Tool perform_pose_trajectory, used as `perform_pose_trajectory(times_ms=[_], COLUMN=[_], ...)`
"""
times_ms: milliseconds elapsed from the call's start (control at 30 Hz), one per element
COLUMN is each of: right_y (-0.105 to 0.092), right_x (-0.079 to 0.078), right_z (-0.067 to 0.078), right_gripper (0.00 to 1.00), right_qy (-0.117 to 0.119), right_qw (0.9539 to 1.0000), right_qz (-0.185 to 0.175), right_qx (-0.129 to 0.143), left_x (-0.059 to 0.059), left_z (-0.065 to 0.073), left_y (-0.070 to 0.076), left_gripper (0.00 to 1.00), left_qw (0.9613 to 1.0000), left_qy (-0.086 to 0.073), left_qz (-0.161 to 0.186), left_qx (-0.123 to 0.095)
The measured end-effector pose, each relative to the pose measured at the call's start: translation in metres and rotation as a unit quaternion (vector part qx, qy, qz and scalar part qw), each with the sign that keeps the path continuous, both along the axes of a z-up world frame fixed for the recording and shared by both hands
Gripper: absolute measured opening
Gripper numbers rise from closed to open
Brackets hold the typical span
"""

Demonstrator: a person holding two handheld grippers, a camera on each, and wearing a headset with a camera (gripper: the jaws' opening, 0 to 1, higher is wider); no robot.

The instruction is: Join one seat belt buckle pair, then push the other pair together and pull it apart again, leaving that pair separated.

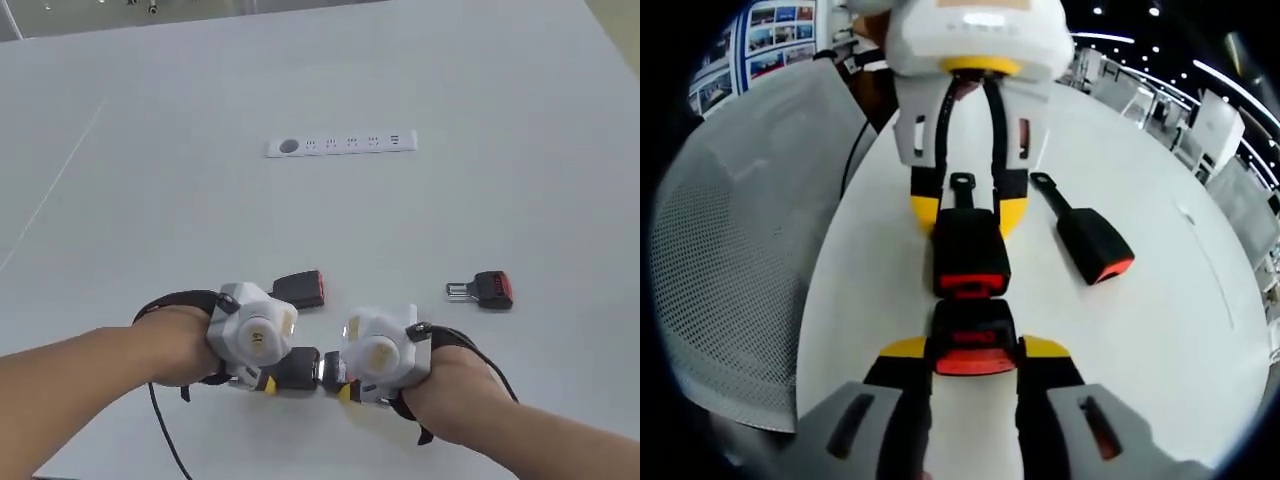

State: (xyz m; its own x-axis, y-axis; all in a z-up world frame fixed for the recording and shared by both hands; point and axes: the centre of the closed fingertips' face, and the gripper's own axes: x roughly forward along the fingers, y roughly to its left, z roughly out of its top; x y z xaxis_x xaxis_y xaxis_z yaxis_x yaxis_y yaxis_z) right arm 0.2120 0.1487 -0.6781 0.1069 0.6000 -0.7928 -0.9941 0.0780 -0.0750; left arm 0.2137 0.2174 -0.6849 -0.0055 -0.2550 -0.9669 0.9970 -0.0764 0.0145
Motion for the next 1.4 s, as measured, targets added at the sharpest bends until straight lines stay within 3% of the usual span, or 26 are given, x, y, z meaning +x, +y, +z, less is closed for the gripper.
perform_pose_trajectory(times_ms=[67, 600, 933, 1267, 1400], right_y=[-0.002, -0.004, -0.002, -0.002, -0.002], right_x=[0.003, 0.002, 0.0, -0.001, -0.003], right_z=[0.001, 0.001, 0.002, 0.002, 0.011], right_gripper=[0.29, 0.31, 0.32, 0.34, 0.34], right_qy=[0.0, 0.014, 0.019, 0.023, 0.02], right_qw=[0.9999, 0.9997, 0.9996, 0.9994, 0.9991], right_qz=[-0.013, -0.002, 0.008, 0.005, 0.005], right_qx=[0.003, 0.019, 0.021, 0.024, 0.038], left_x=[0.0, 0.002, 0.003, 0.003, 0.003], left_z=[0.0, 0.002, 0.002, 0.001, 0.003], left_y=[0.001, 0.002, 0.002, 0.002, 0.004], left_gripper=[0.31, 0.31, 0.32, 0.33, 0.33], left_qw=[1.0, 0.9993, 0.999, 0.999, 0.9997], left_qy=[0.001, 0.008, 0.004, 0.002, -0.017], left_qz=[0.0, 0.025, 0.034, 0.042, 0.017], left_qx=[0.003, -0.027, -0.029, -0.013, 0.005])
